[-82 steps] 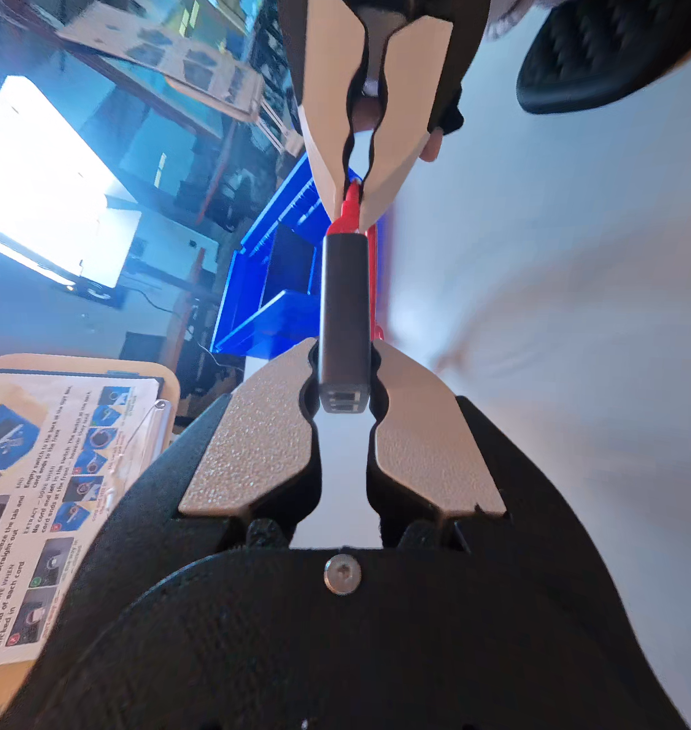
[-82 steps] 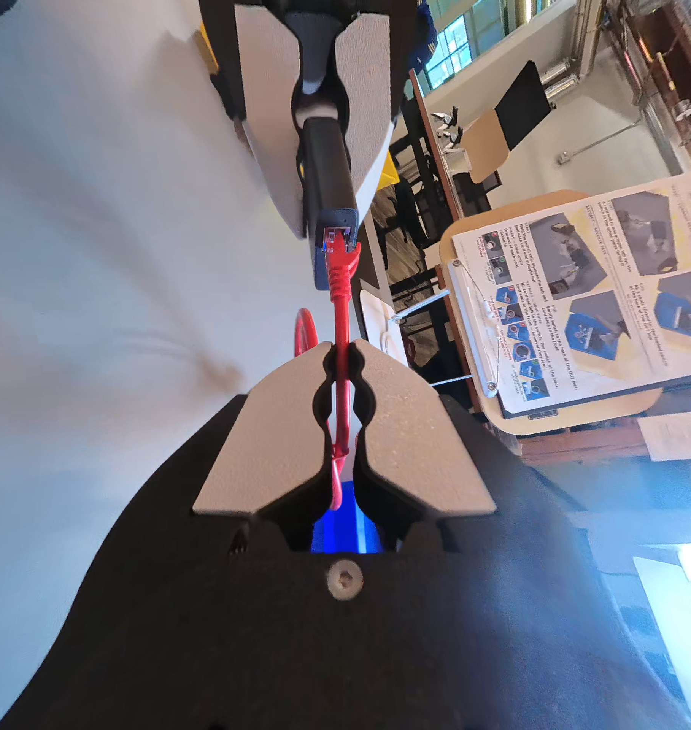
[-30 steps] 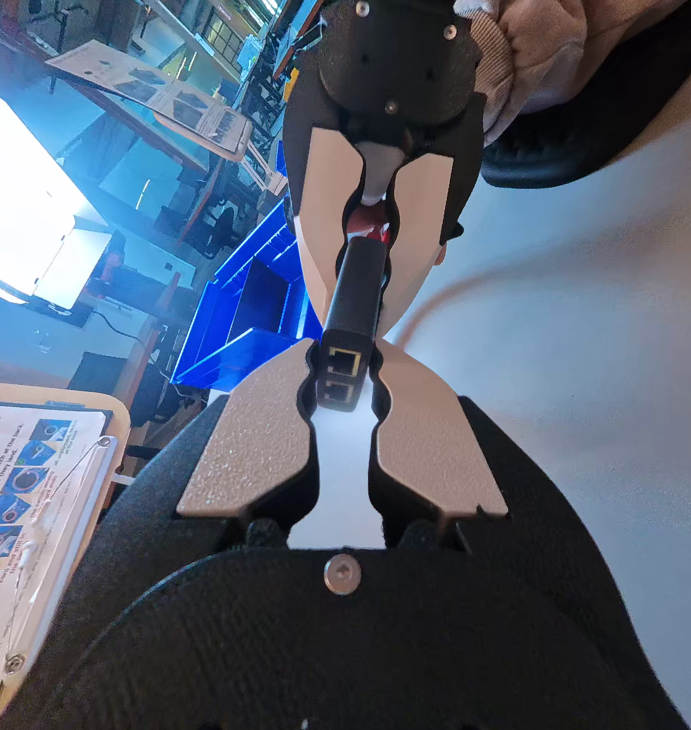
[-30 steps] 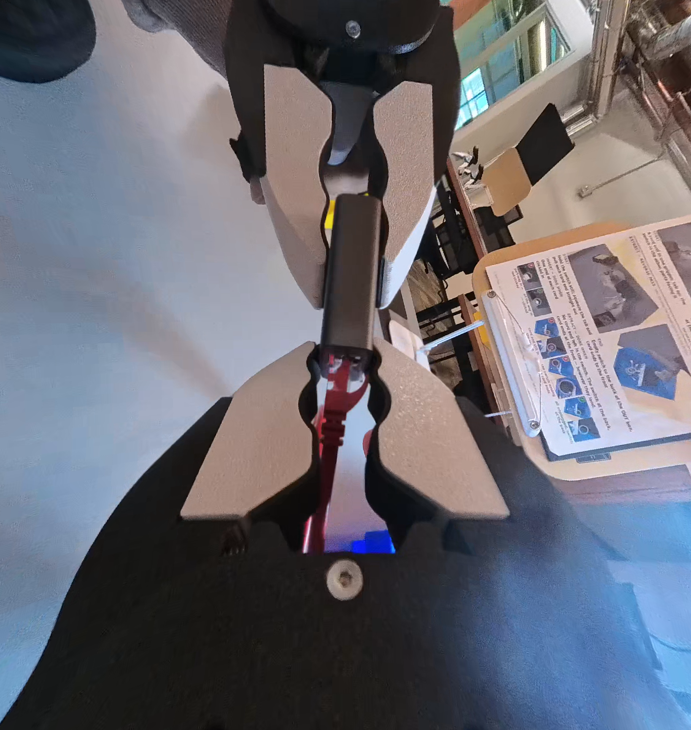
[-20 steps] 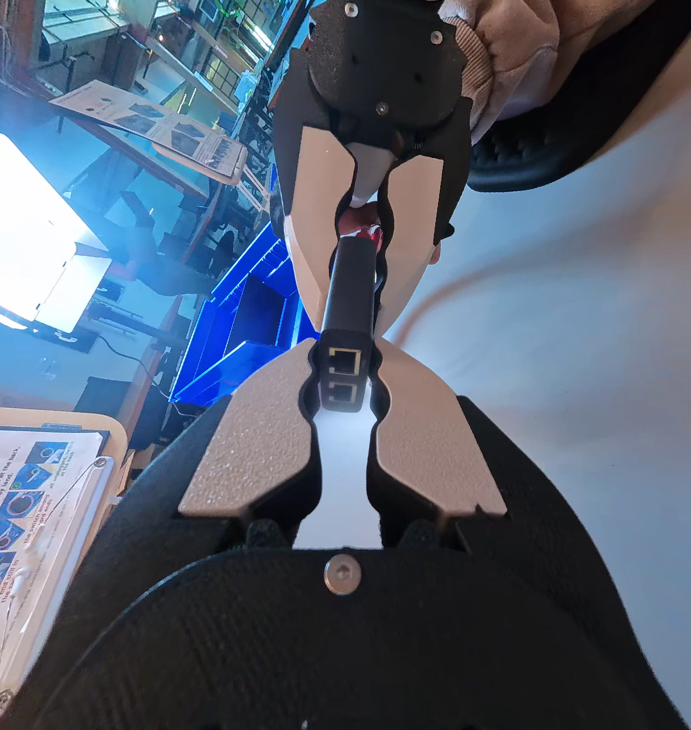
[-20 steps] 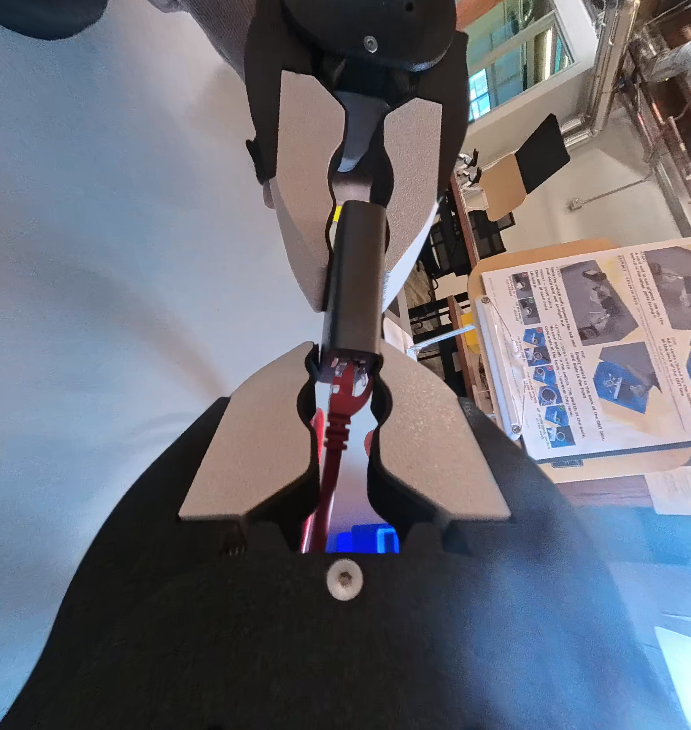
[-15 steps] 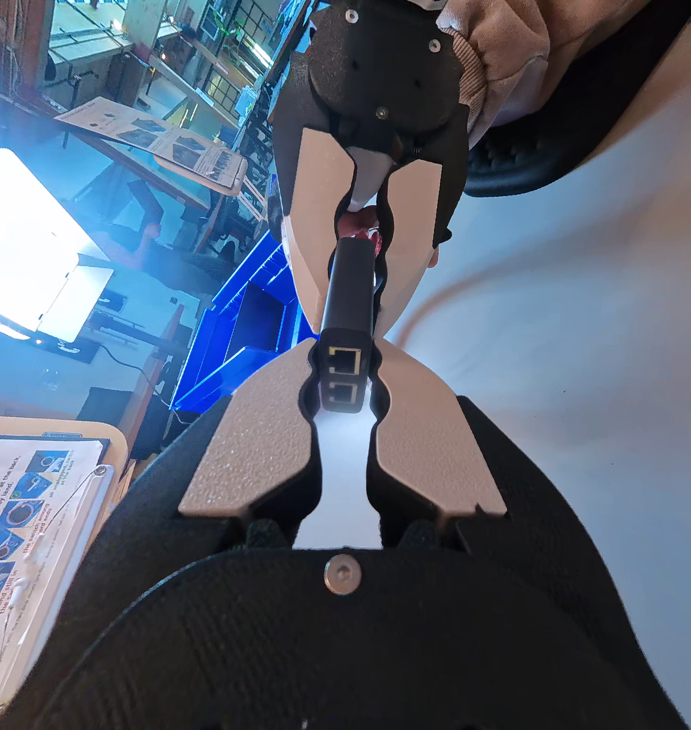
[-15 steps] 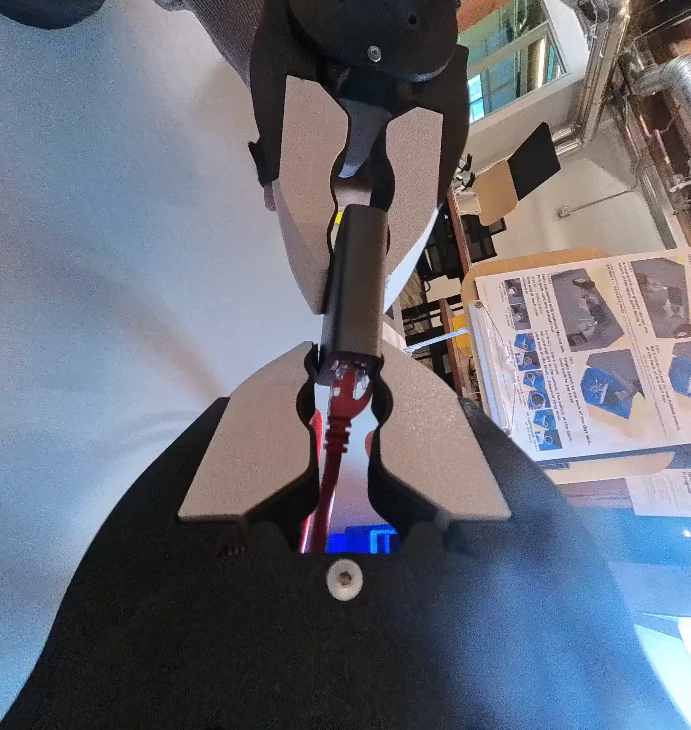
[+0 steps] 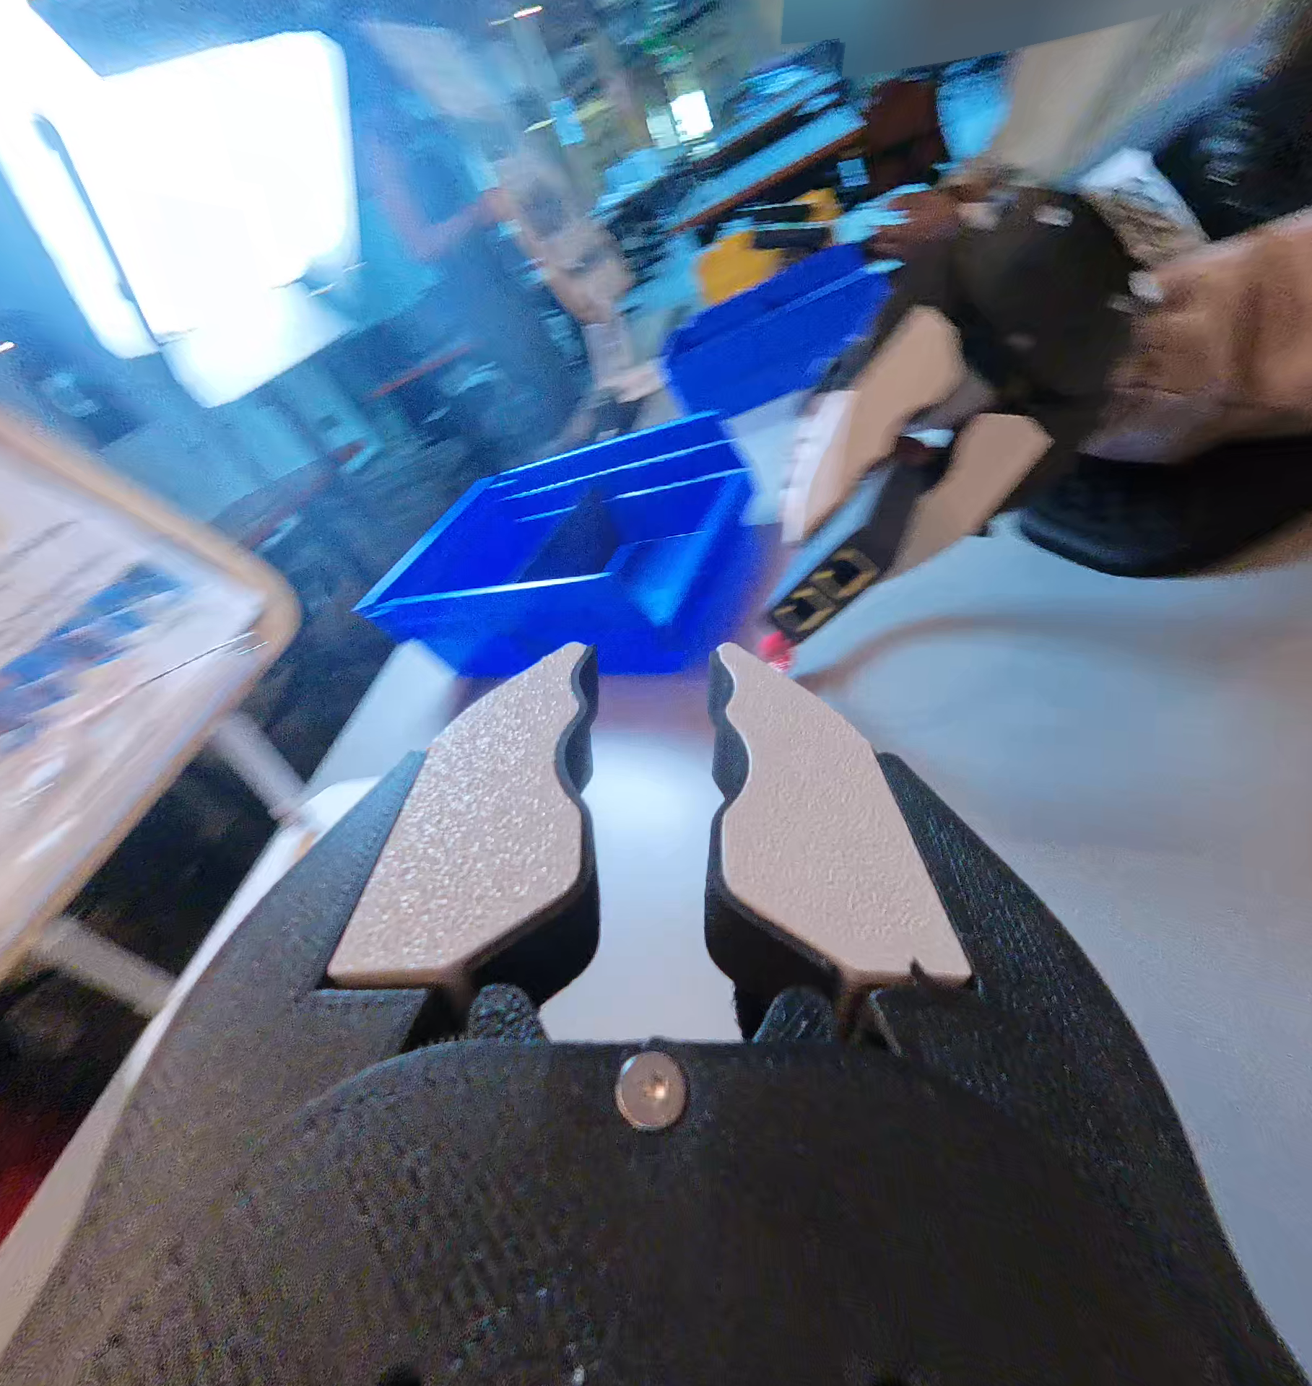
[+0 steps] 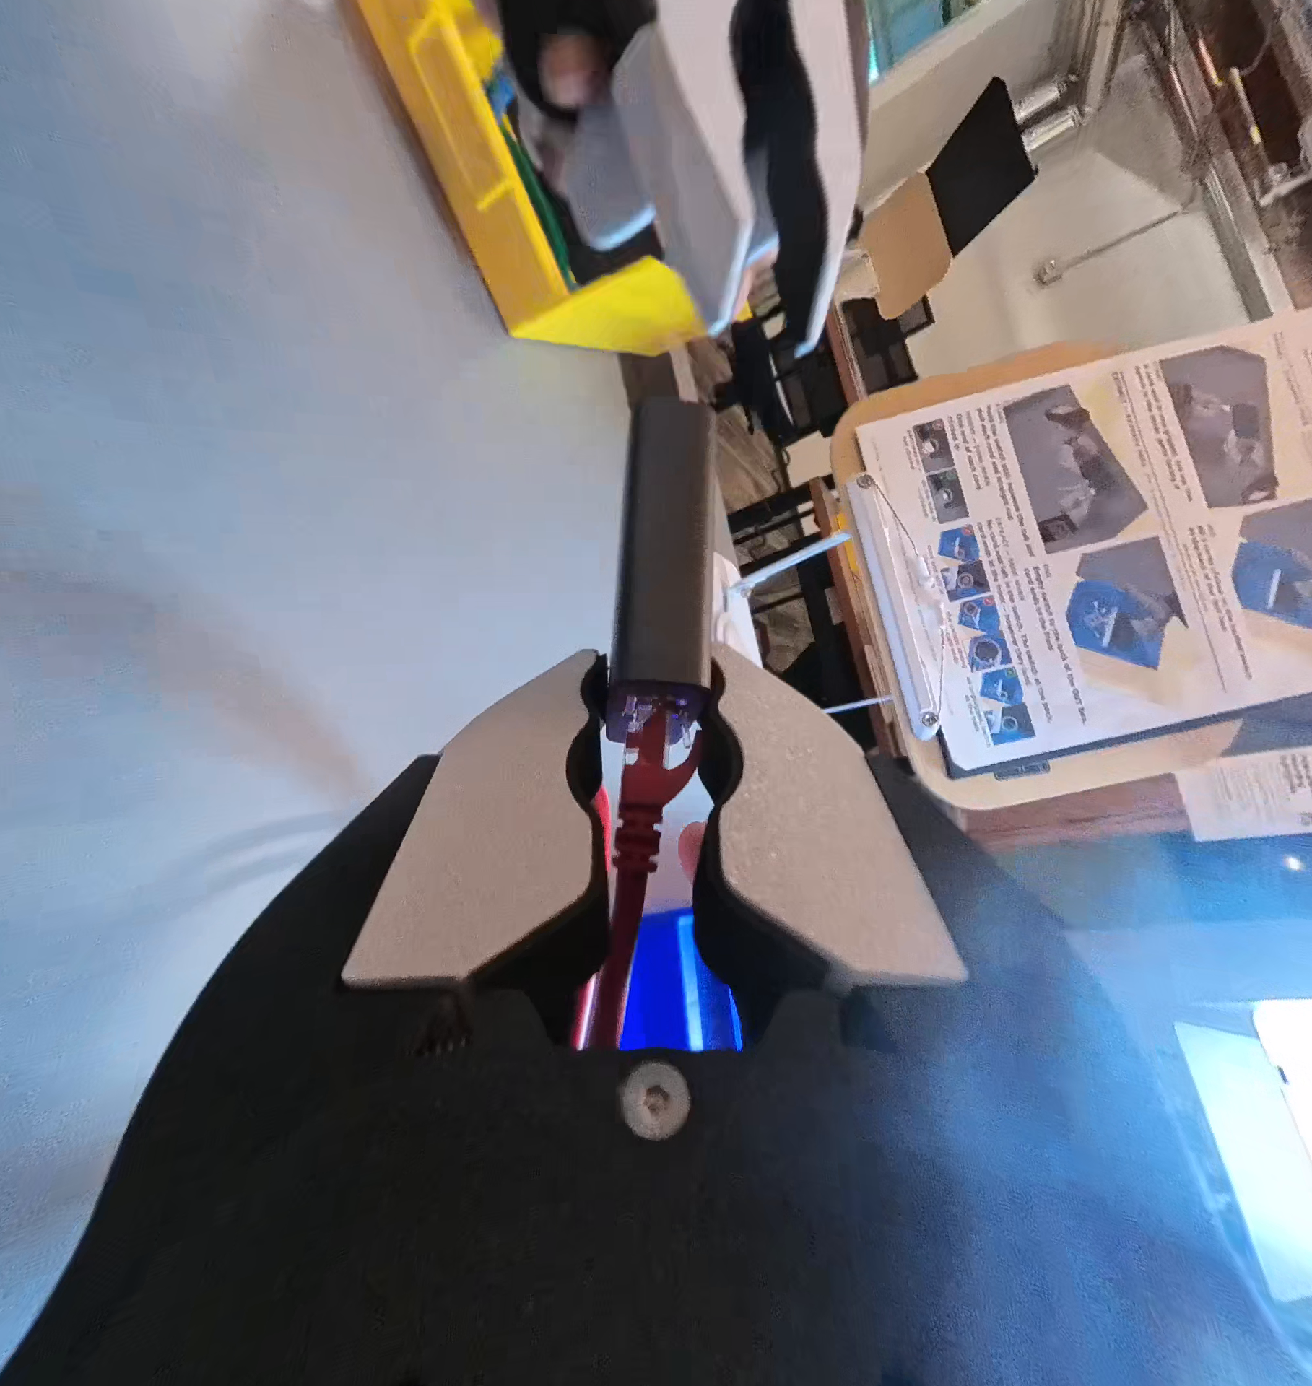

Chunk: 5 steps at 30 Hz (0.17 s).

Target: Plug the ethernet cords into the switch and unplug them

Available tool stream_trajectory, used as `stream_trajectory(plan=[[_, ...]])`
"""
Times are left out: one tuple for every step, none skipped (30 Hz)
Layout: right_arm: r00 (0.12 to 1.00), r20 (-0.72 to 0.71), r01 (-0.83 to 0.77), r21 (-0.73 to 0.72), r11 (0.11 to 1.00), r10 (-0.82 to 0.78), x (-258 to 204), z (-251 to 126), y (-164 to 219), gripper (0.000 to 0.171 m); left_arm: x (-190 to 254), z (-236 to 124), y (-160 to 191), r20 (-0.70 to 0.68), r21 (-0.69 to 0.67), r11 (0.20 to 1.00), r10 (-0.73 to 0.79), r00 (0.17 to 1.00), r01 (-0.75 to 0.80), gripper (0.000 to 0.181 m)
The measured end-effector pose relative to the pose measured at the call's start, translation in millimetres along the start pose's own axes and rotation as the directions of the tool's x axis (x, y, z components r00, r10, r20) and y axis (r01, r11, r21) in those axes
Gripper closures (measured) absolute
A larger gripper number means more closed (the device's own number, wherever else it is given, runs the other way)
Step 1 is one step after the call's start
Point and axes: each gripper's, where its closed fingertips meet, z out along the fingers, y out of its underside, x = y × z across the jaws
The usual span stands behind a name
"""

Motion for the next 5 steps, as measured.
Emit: stream_trajectory(plan=[[1.000,-0.011,-0.015,-0.013,1.000,0.015,4.3,-1.1,5.0,0.149,-25.1,-18.2,-2.1,0.091,-0.023,0.999,-0.029,0.995,0.031,0.152],[0.999,-0.018,-0.027,-0.023,0.999,0.027,7.5,-1.6,9.4,0.149,-50.2,-39.0,-1.0,0.189,-0.063,0.995,-0.066,0.980,0.079,0.151],[0.999,-0.019,-0.040,-0.028,0.999,0.039,9.7,-1.7,12.6,0.149,-73.2,-62.1,3.8,0.285,-0.112,0.984,-0.100,0.953,0.137,0.149],[0.998,-0.020,-0.053,-0.026,0.998,0.052,11.2,-1.6,14.3,0.149,-92.6,-86.1,11.6,0.370,-0.165,0.967,-0.122,0.921,0.194,0.148],[0.998,-0.017,-0.068,-0.023,0.997,0.068,12.1,-0.8,15.2,0.149,-109.6,-110.4,22.4,0.445,-0.228,0.944,-0.118,0.887,0.240,0.147]])
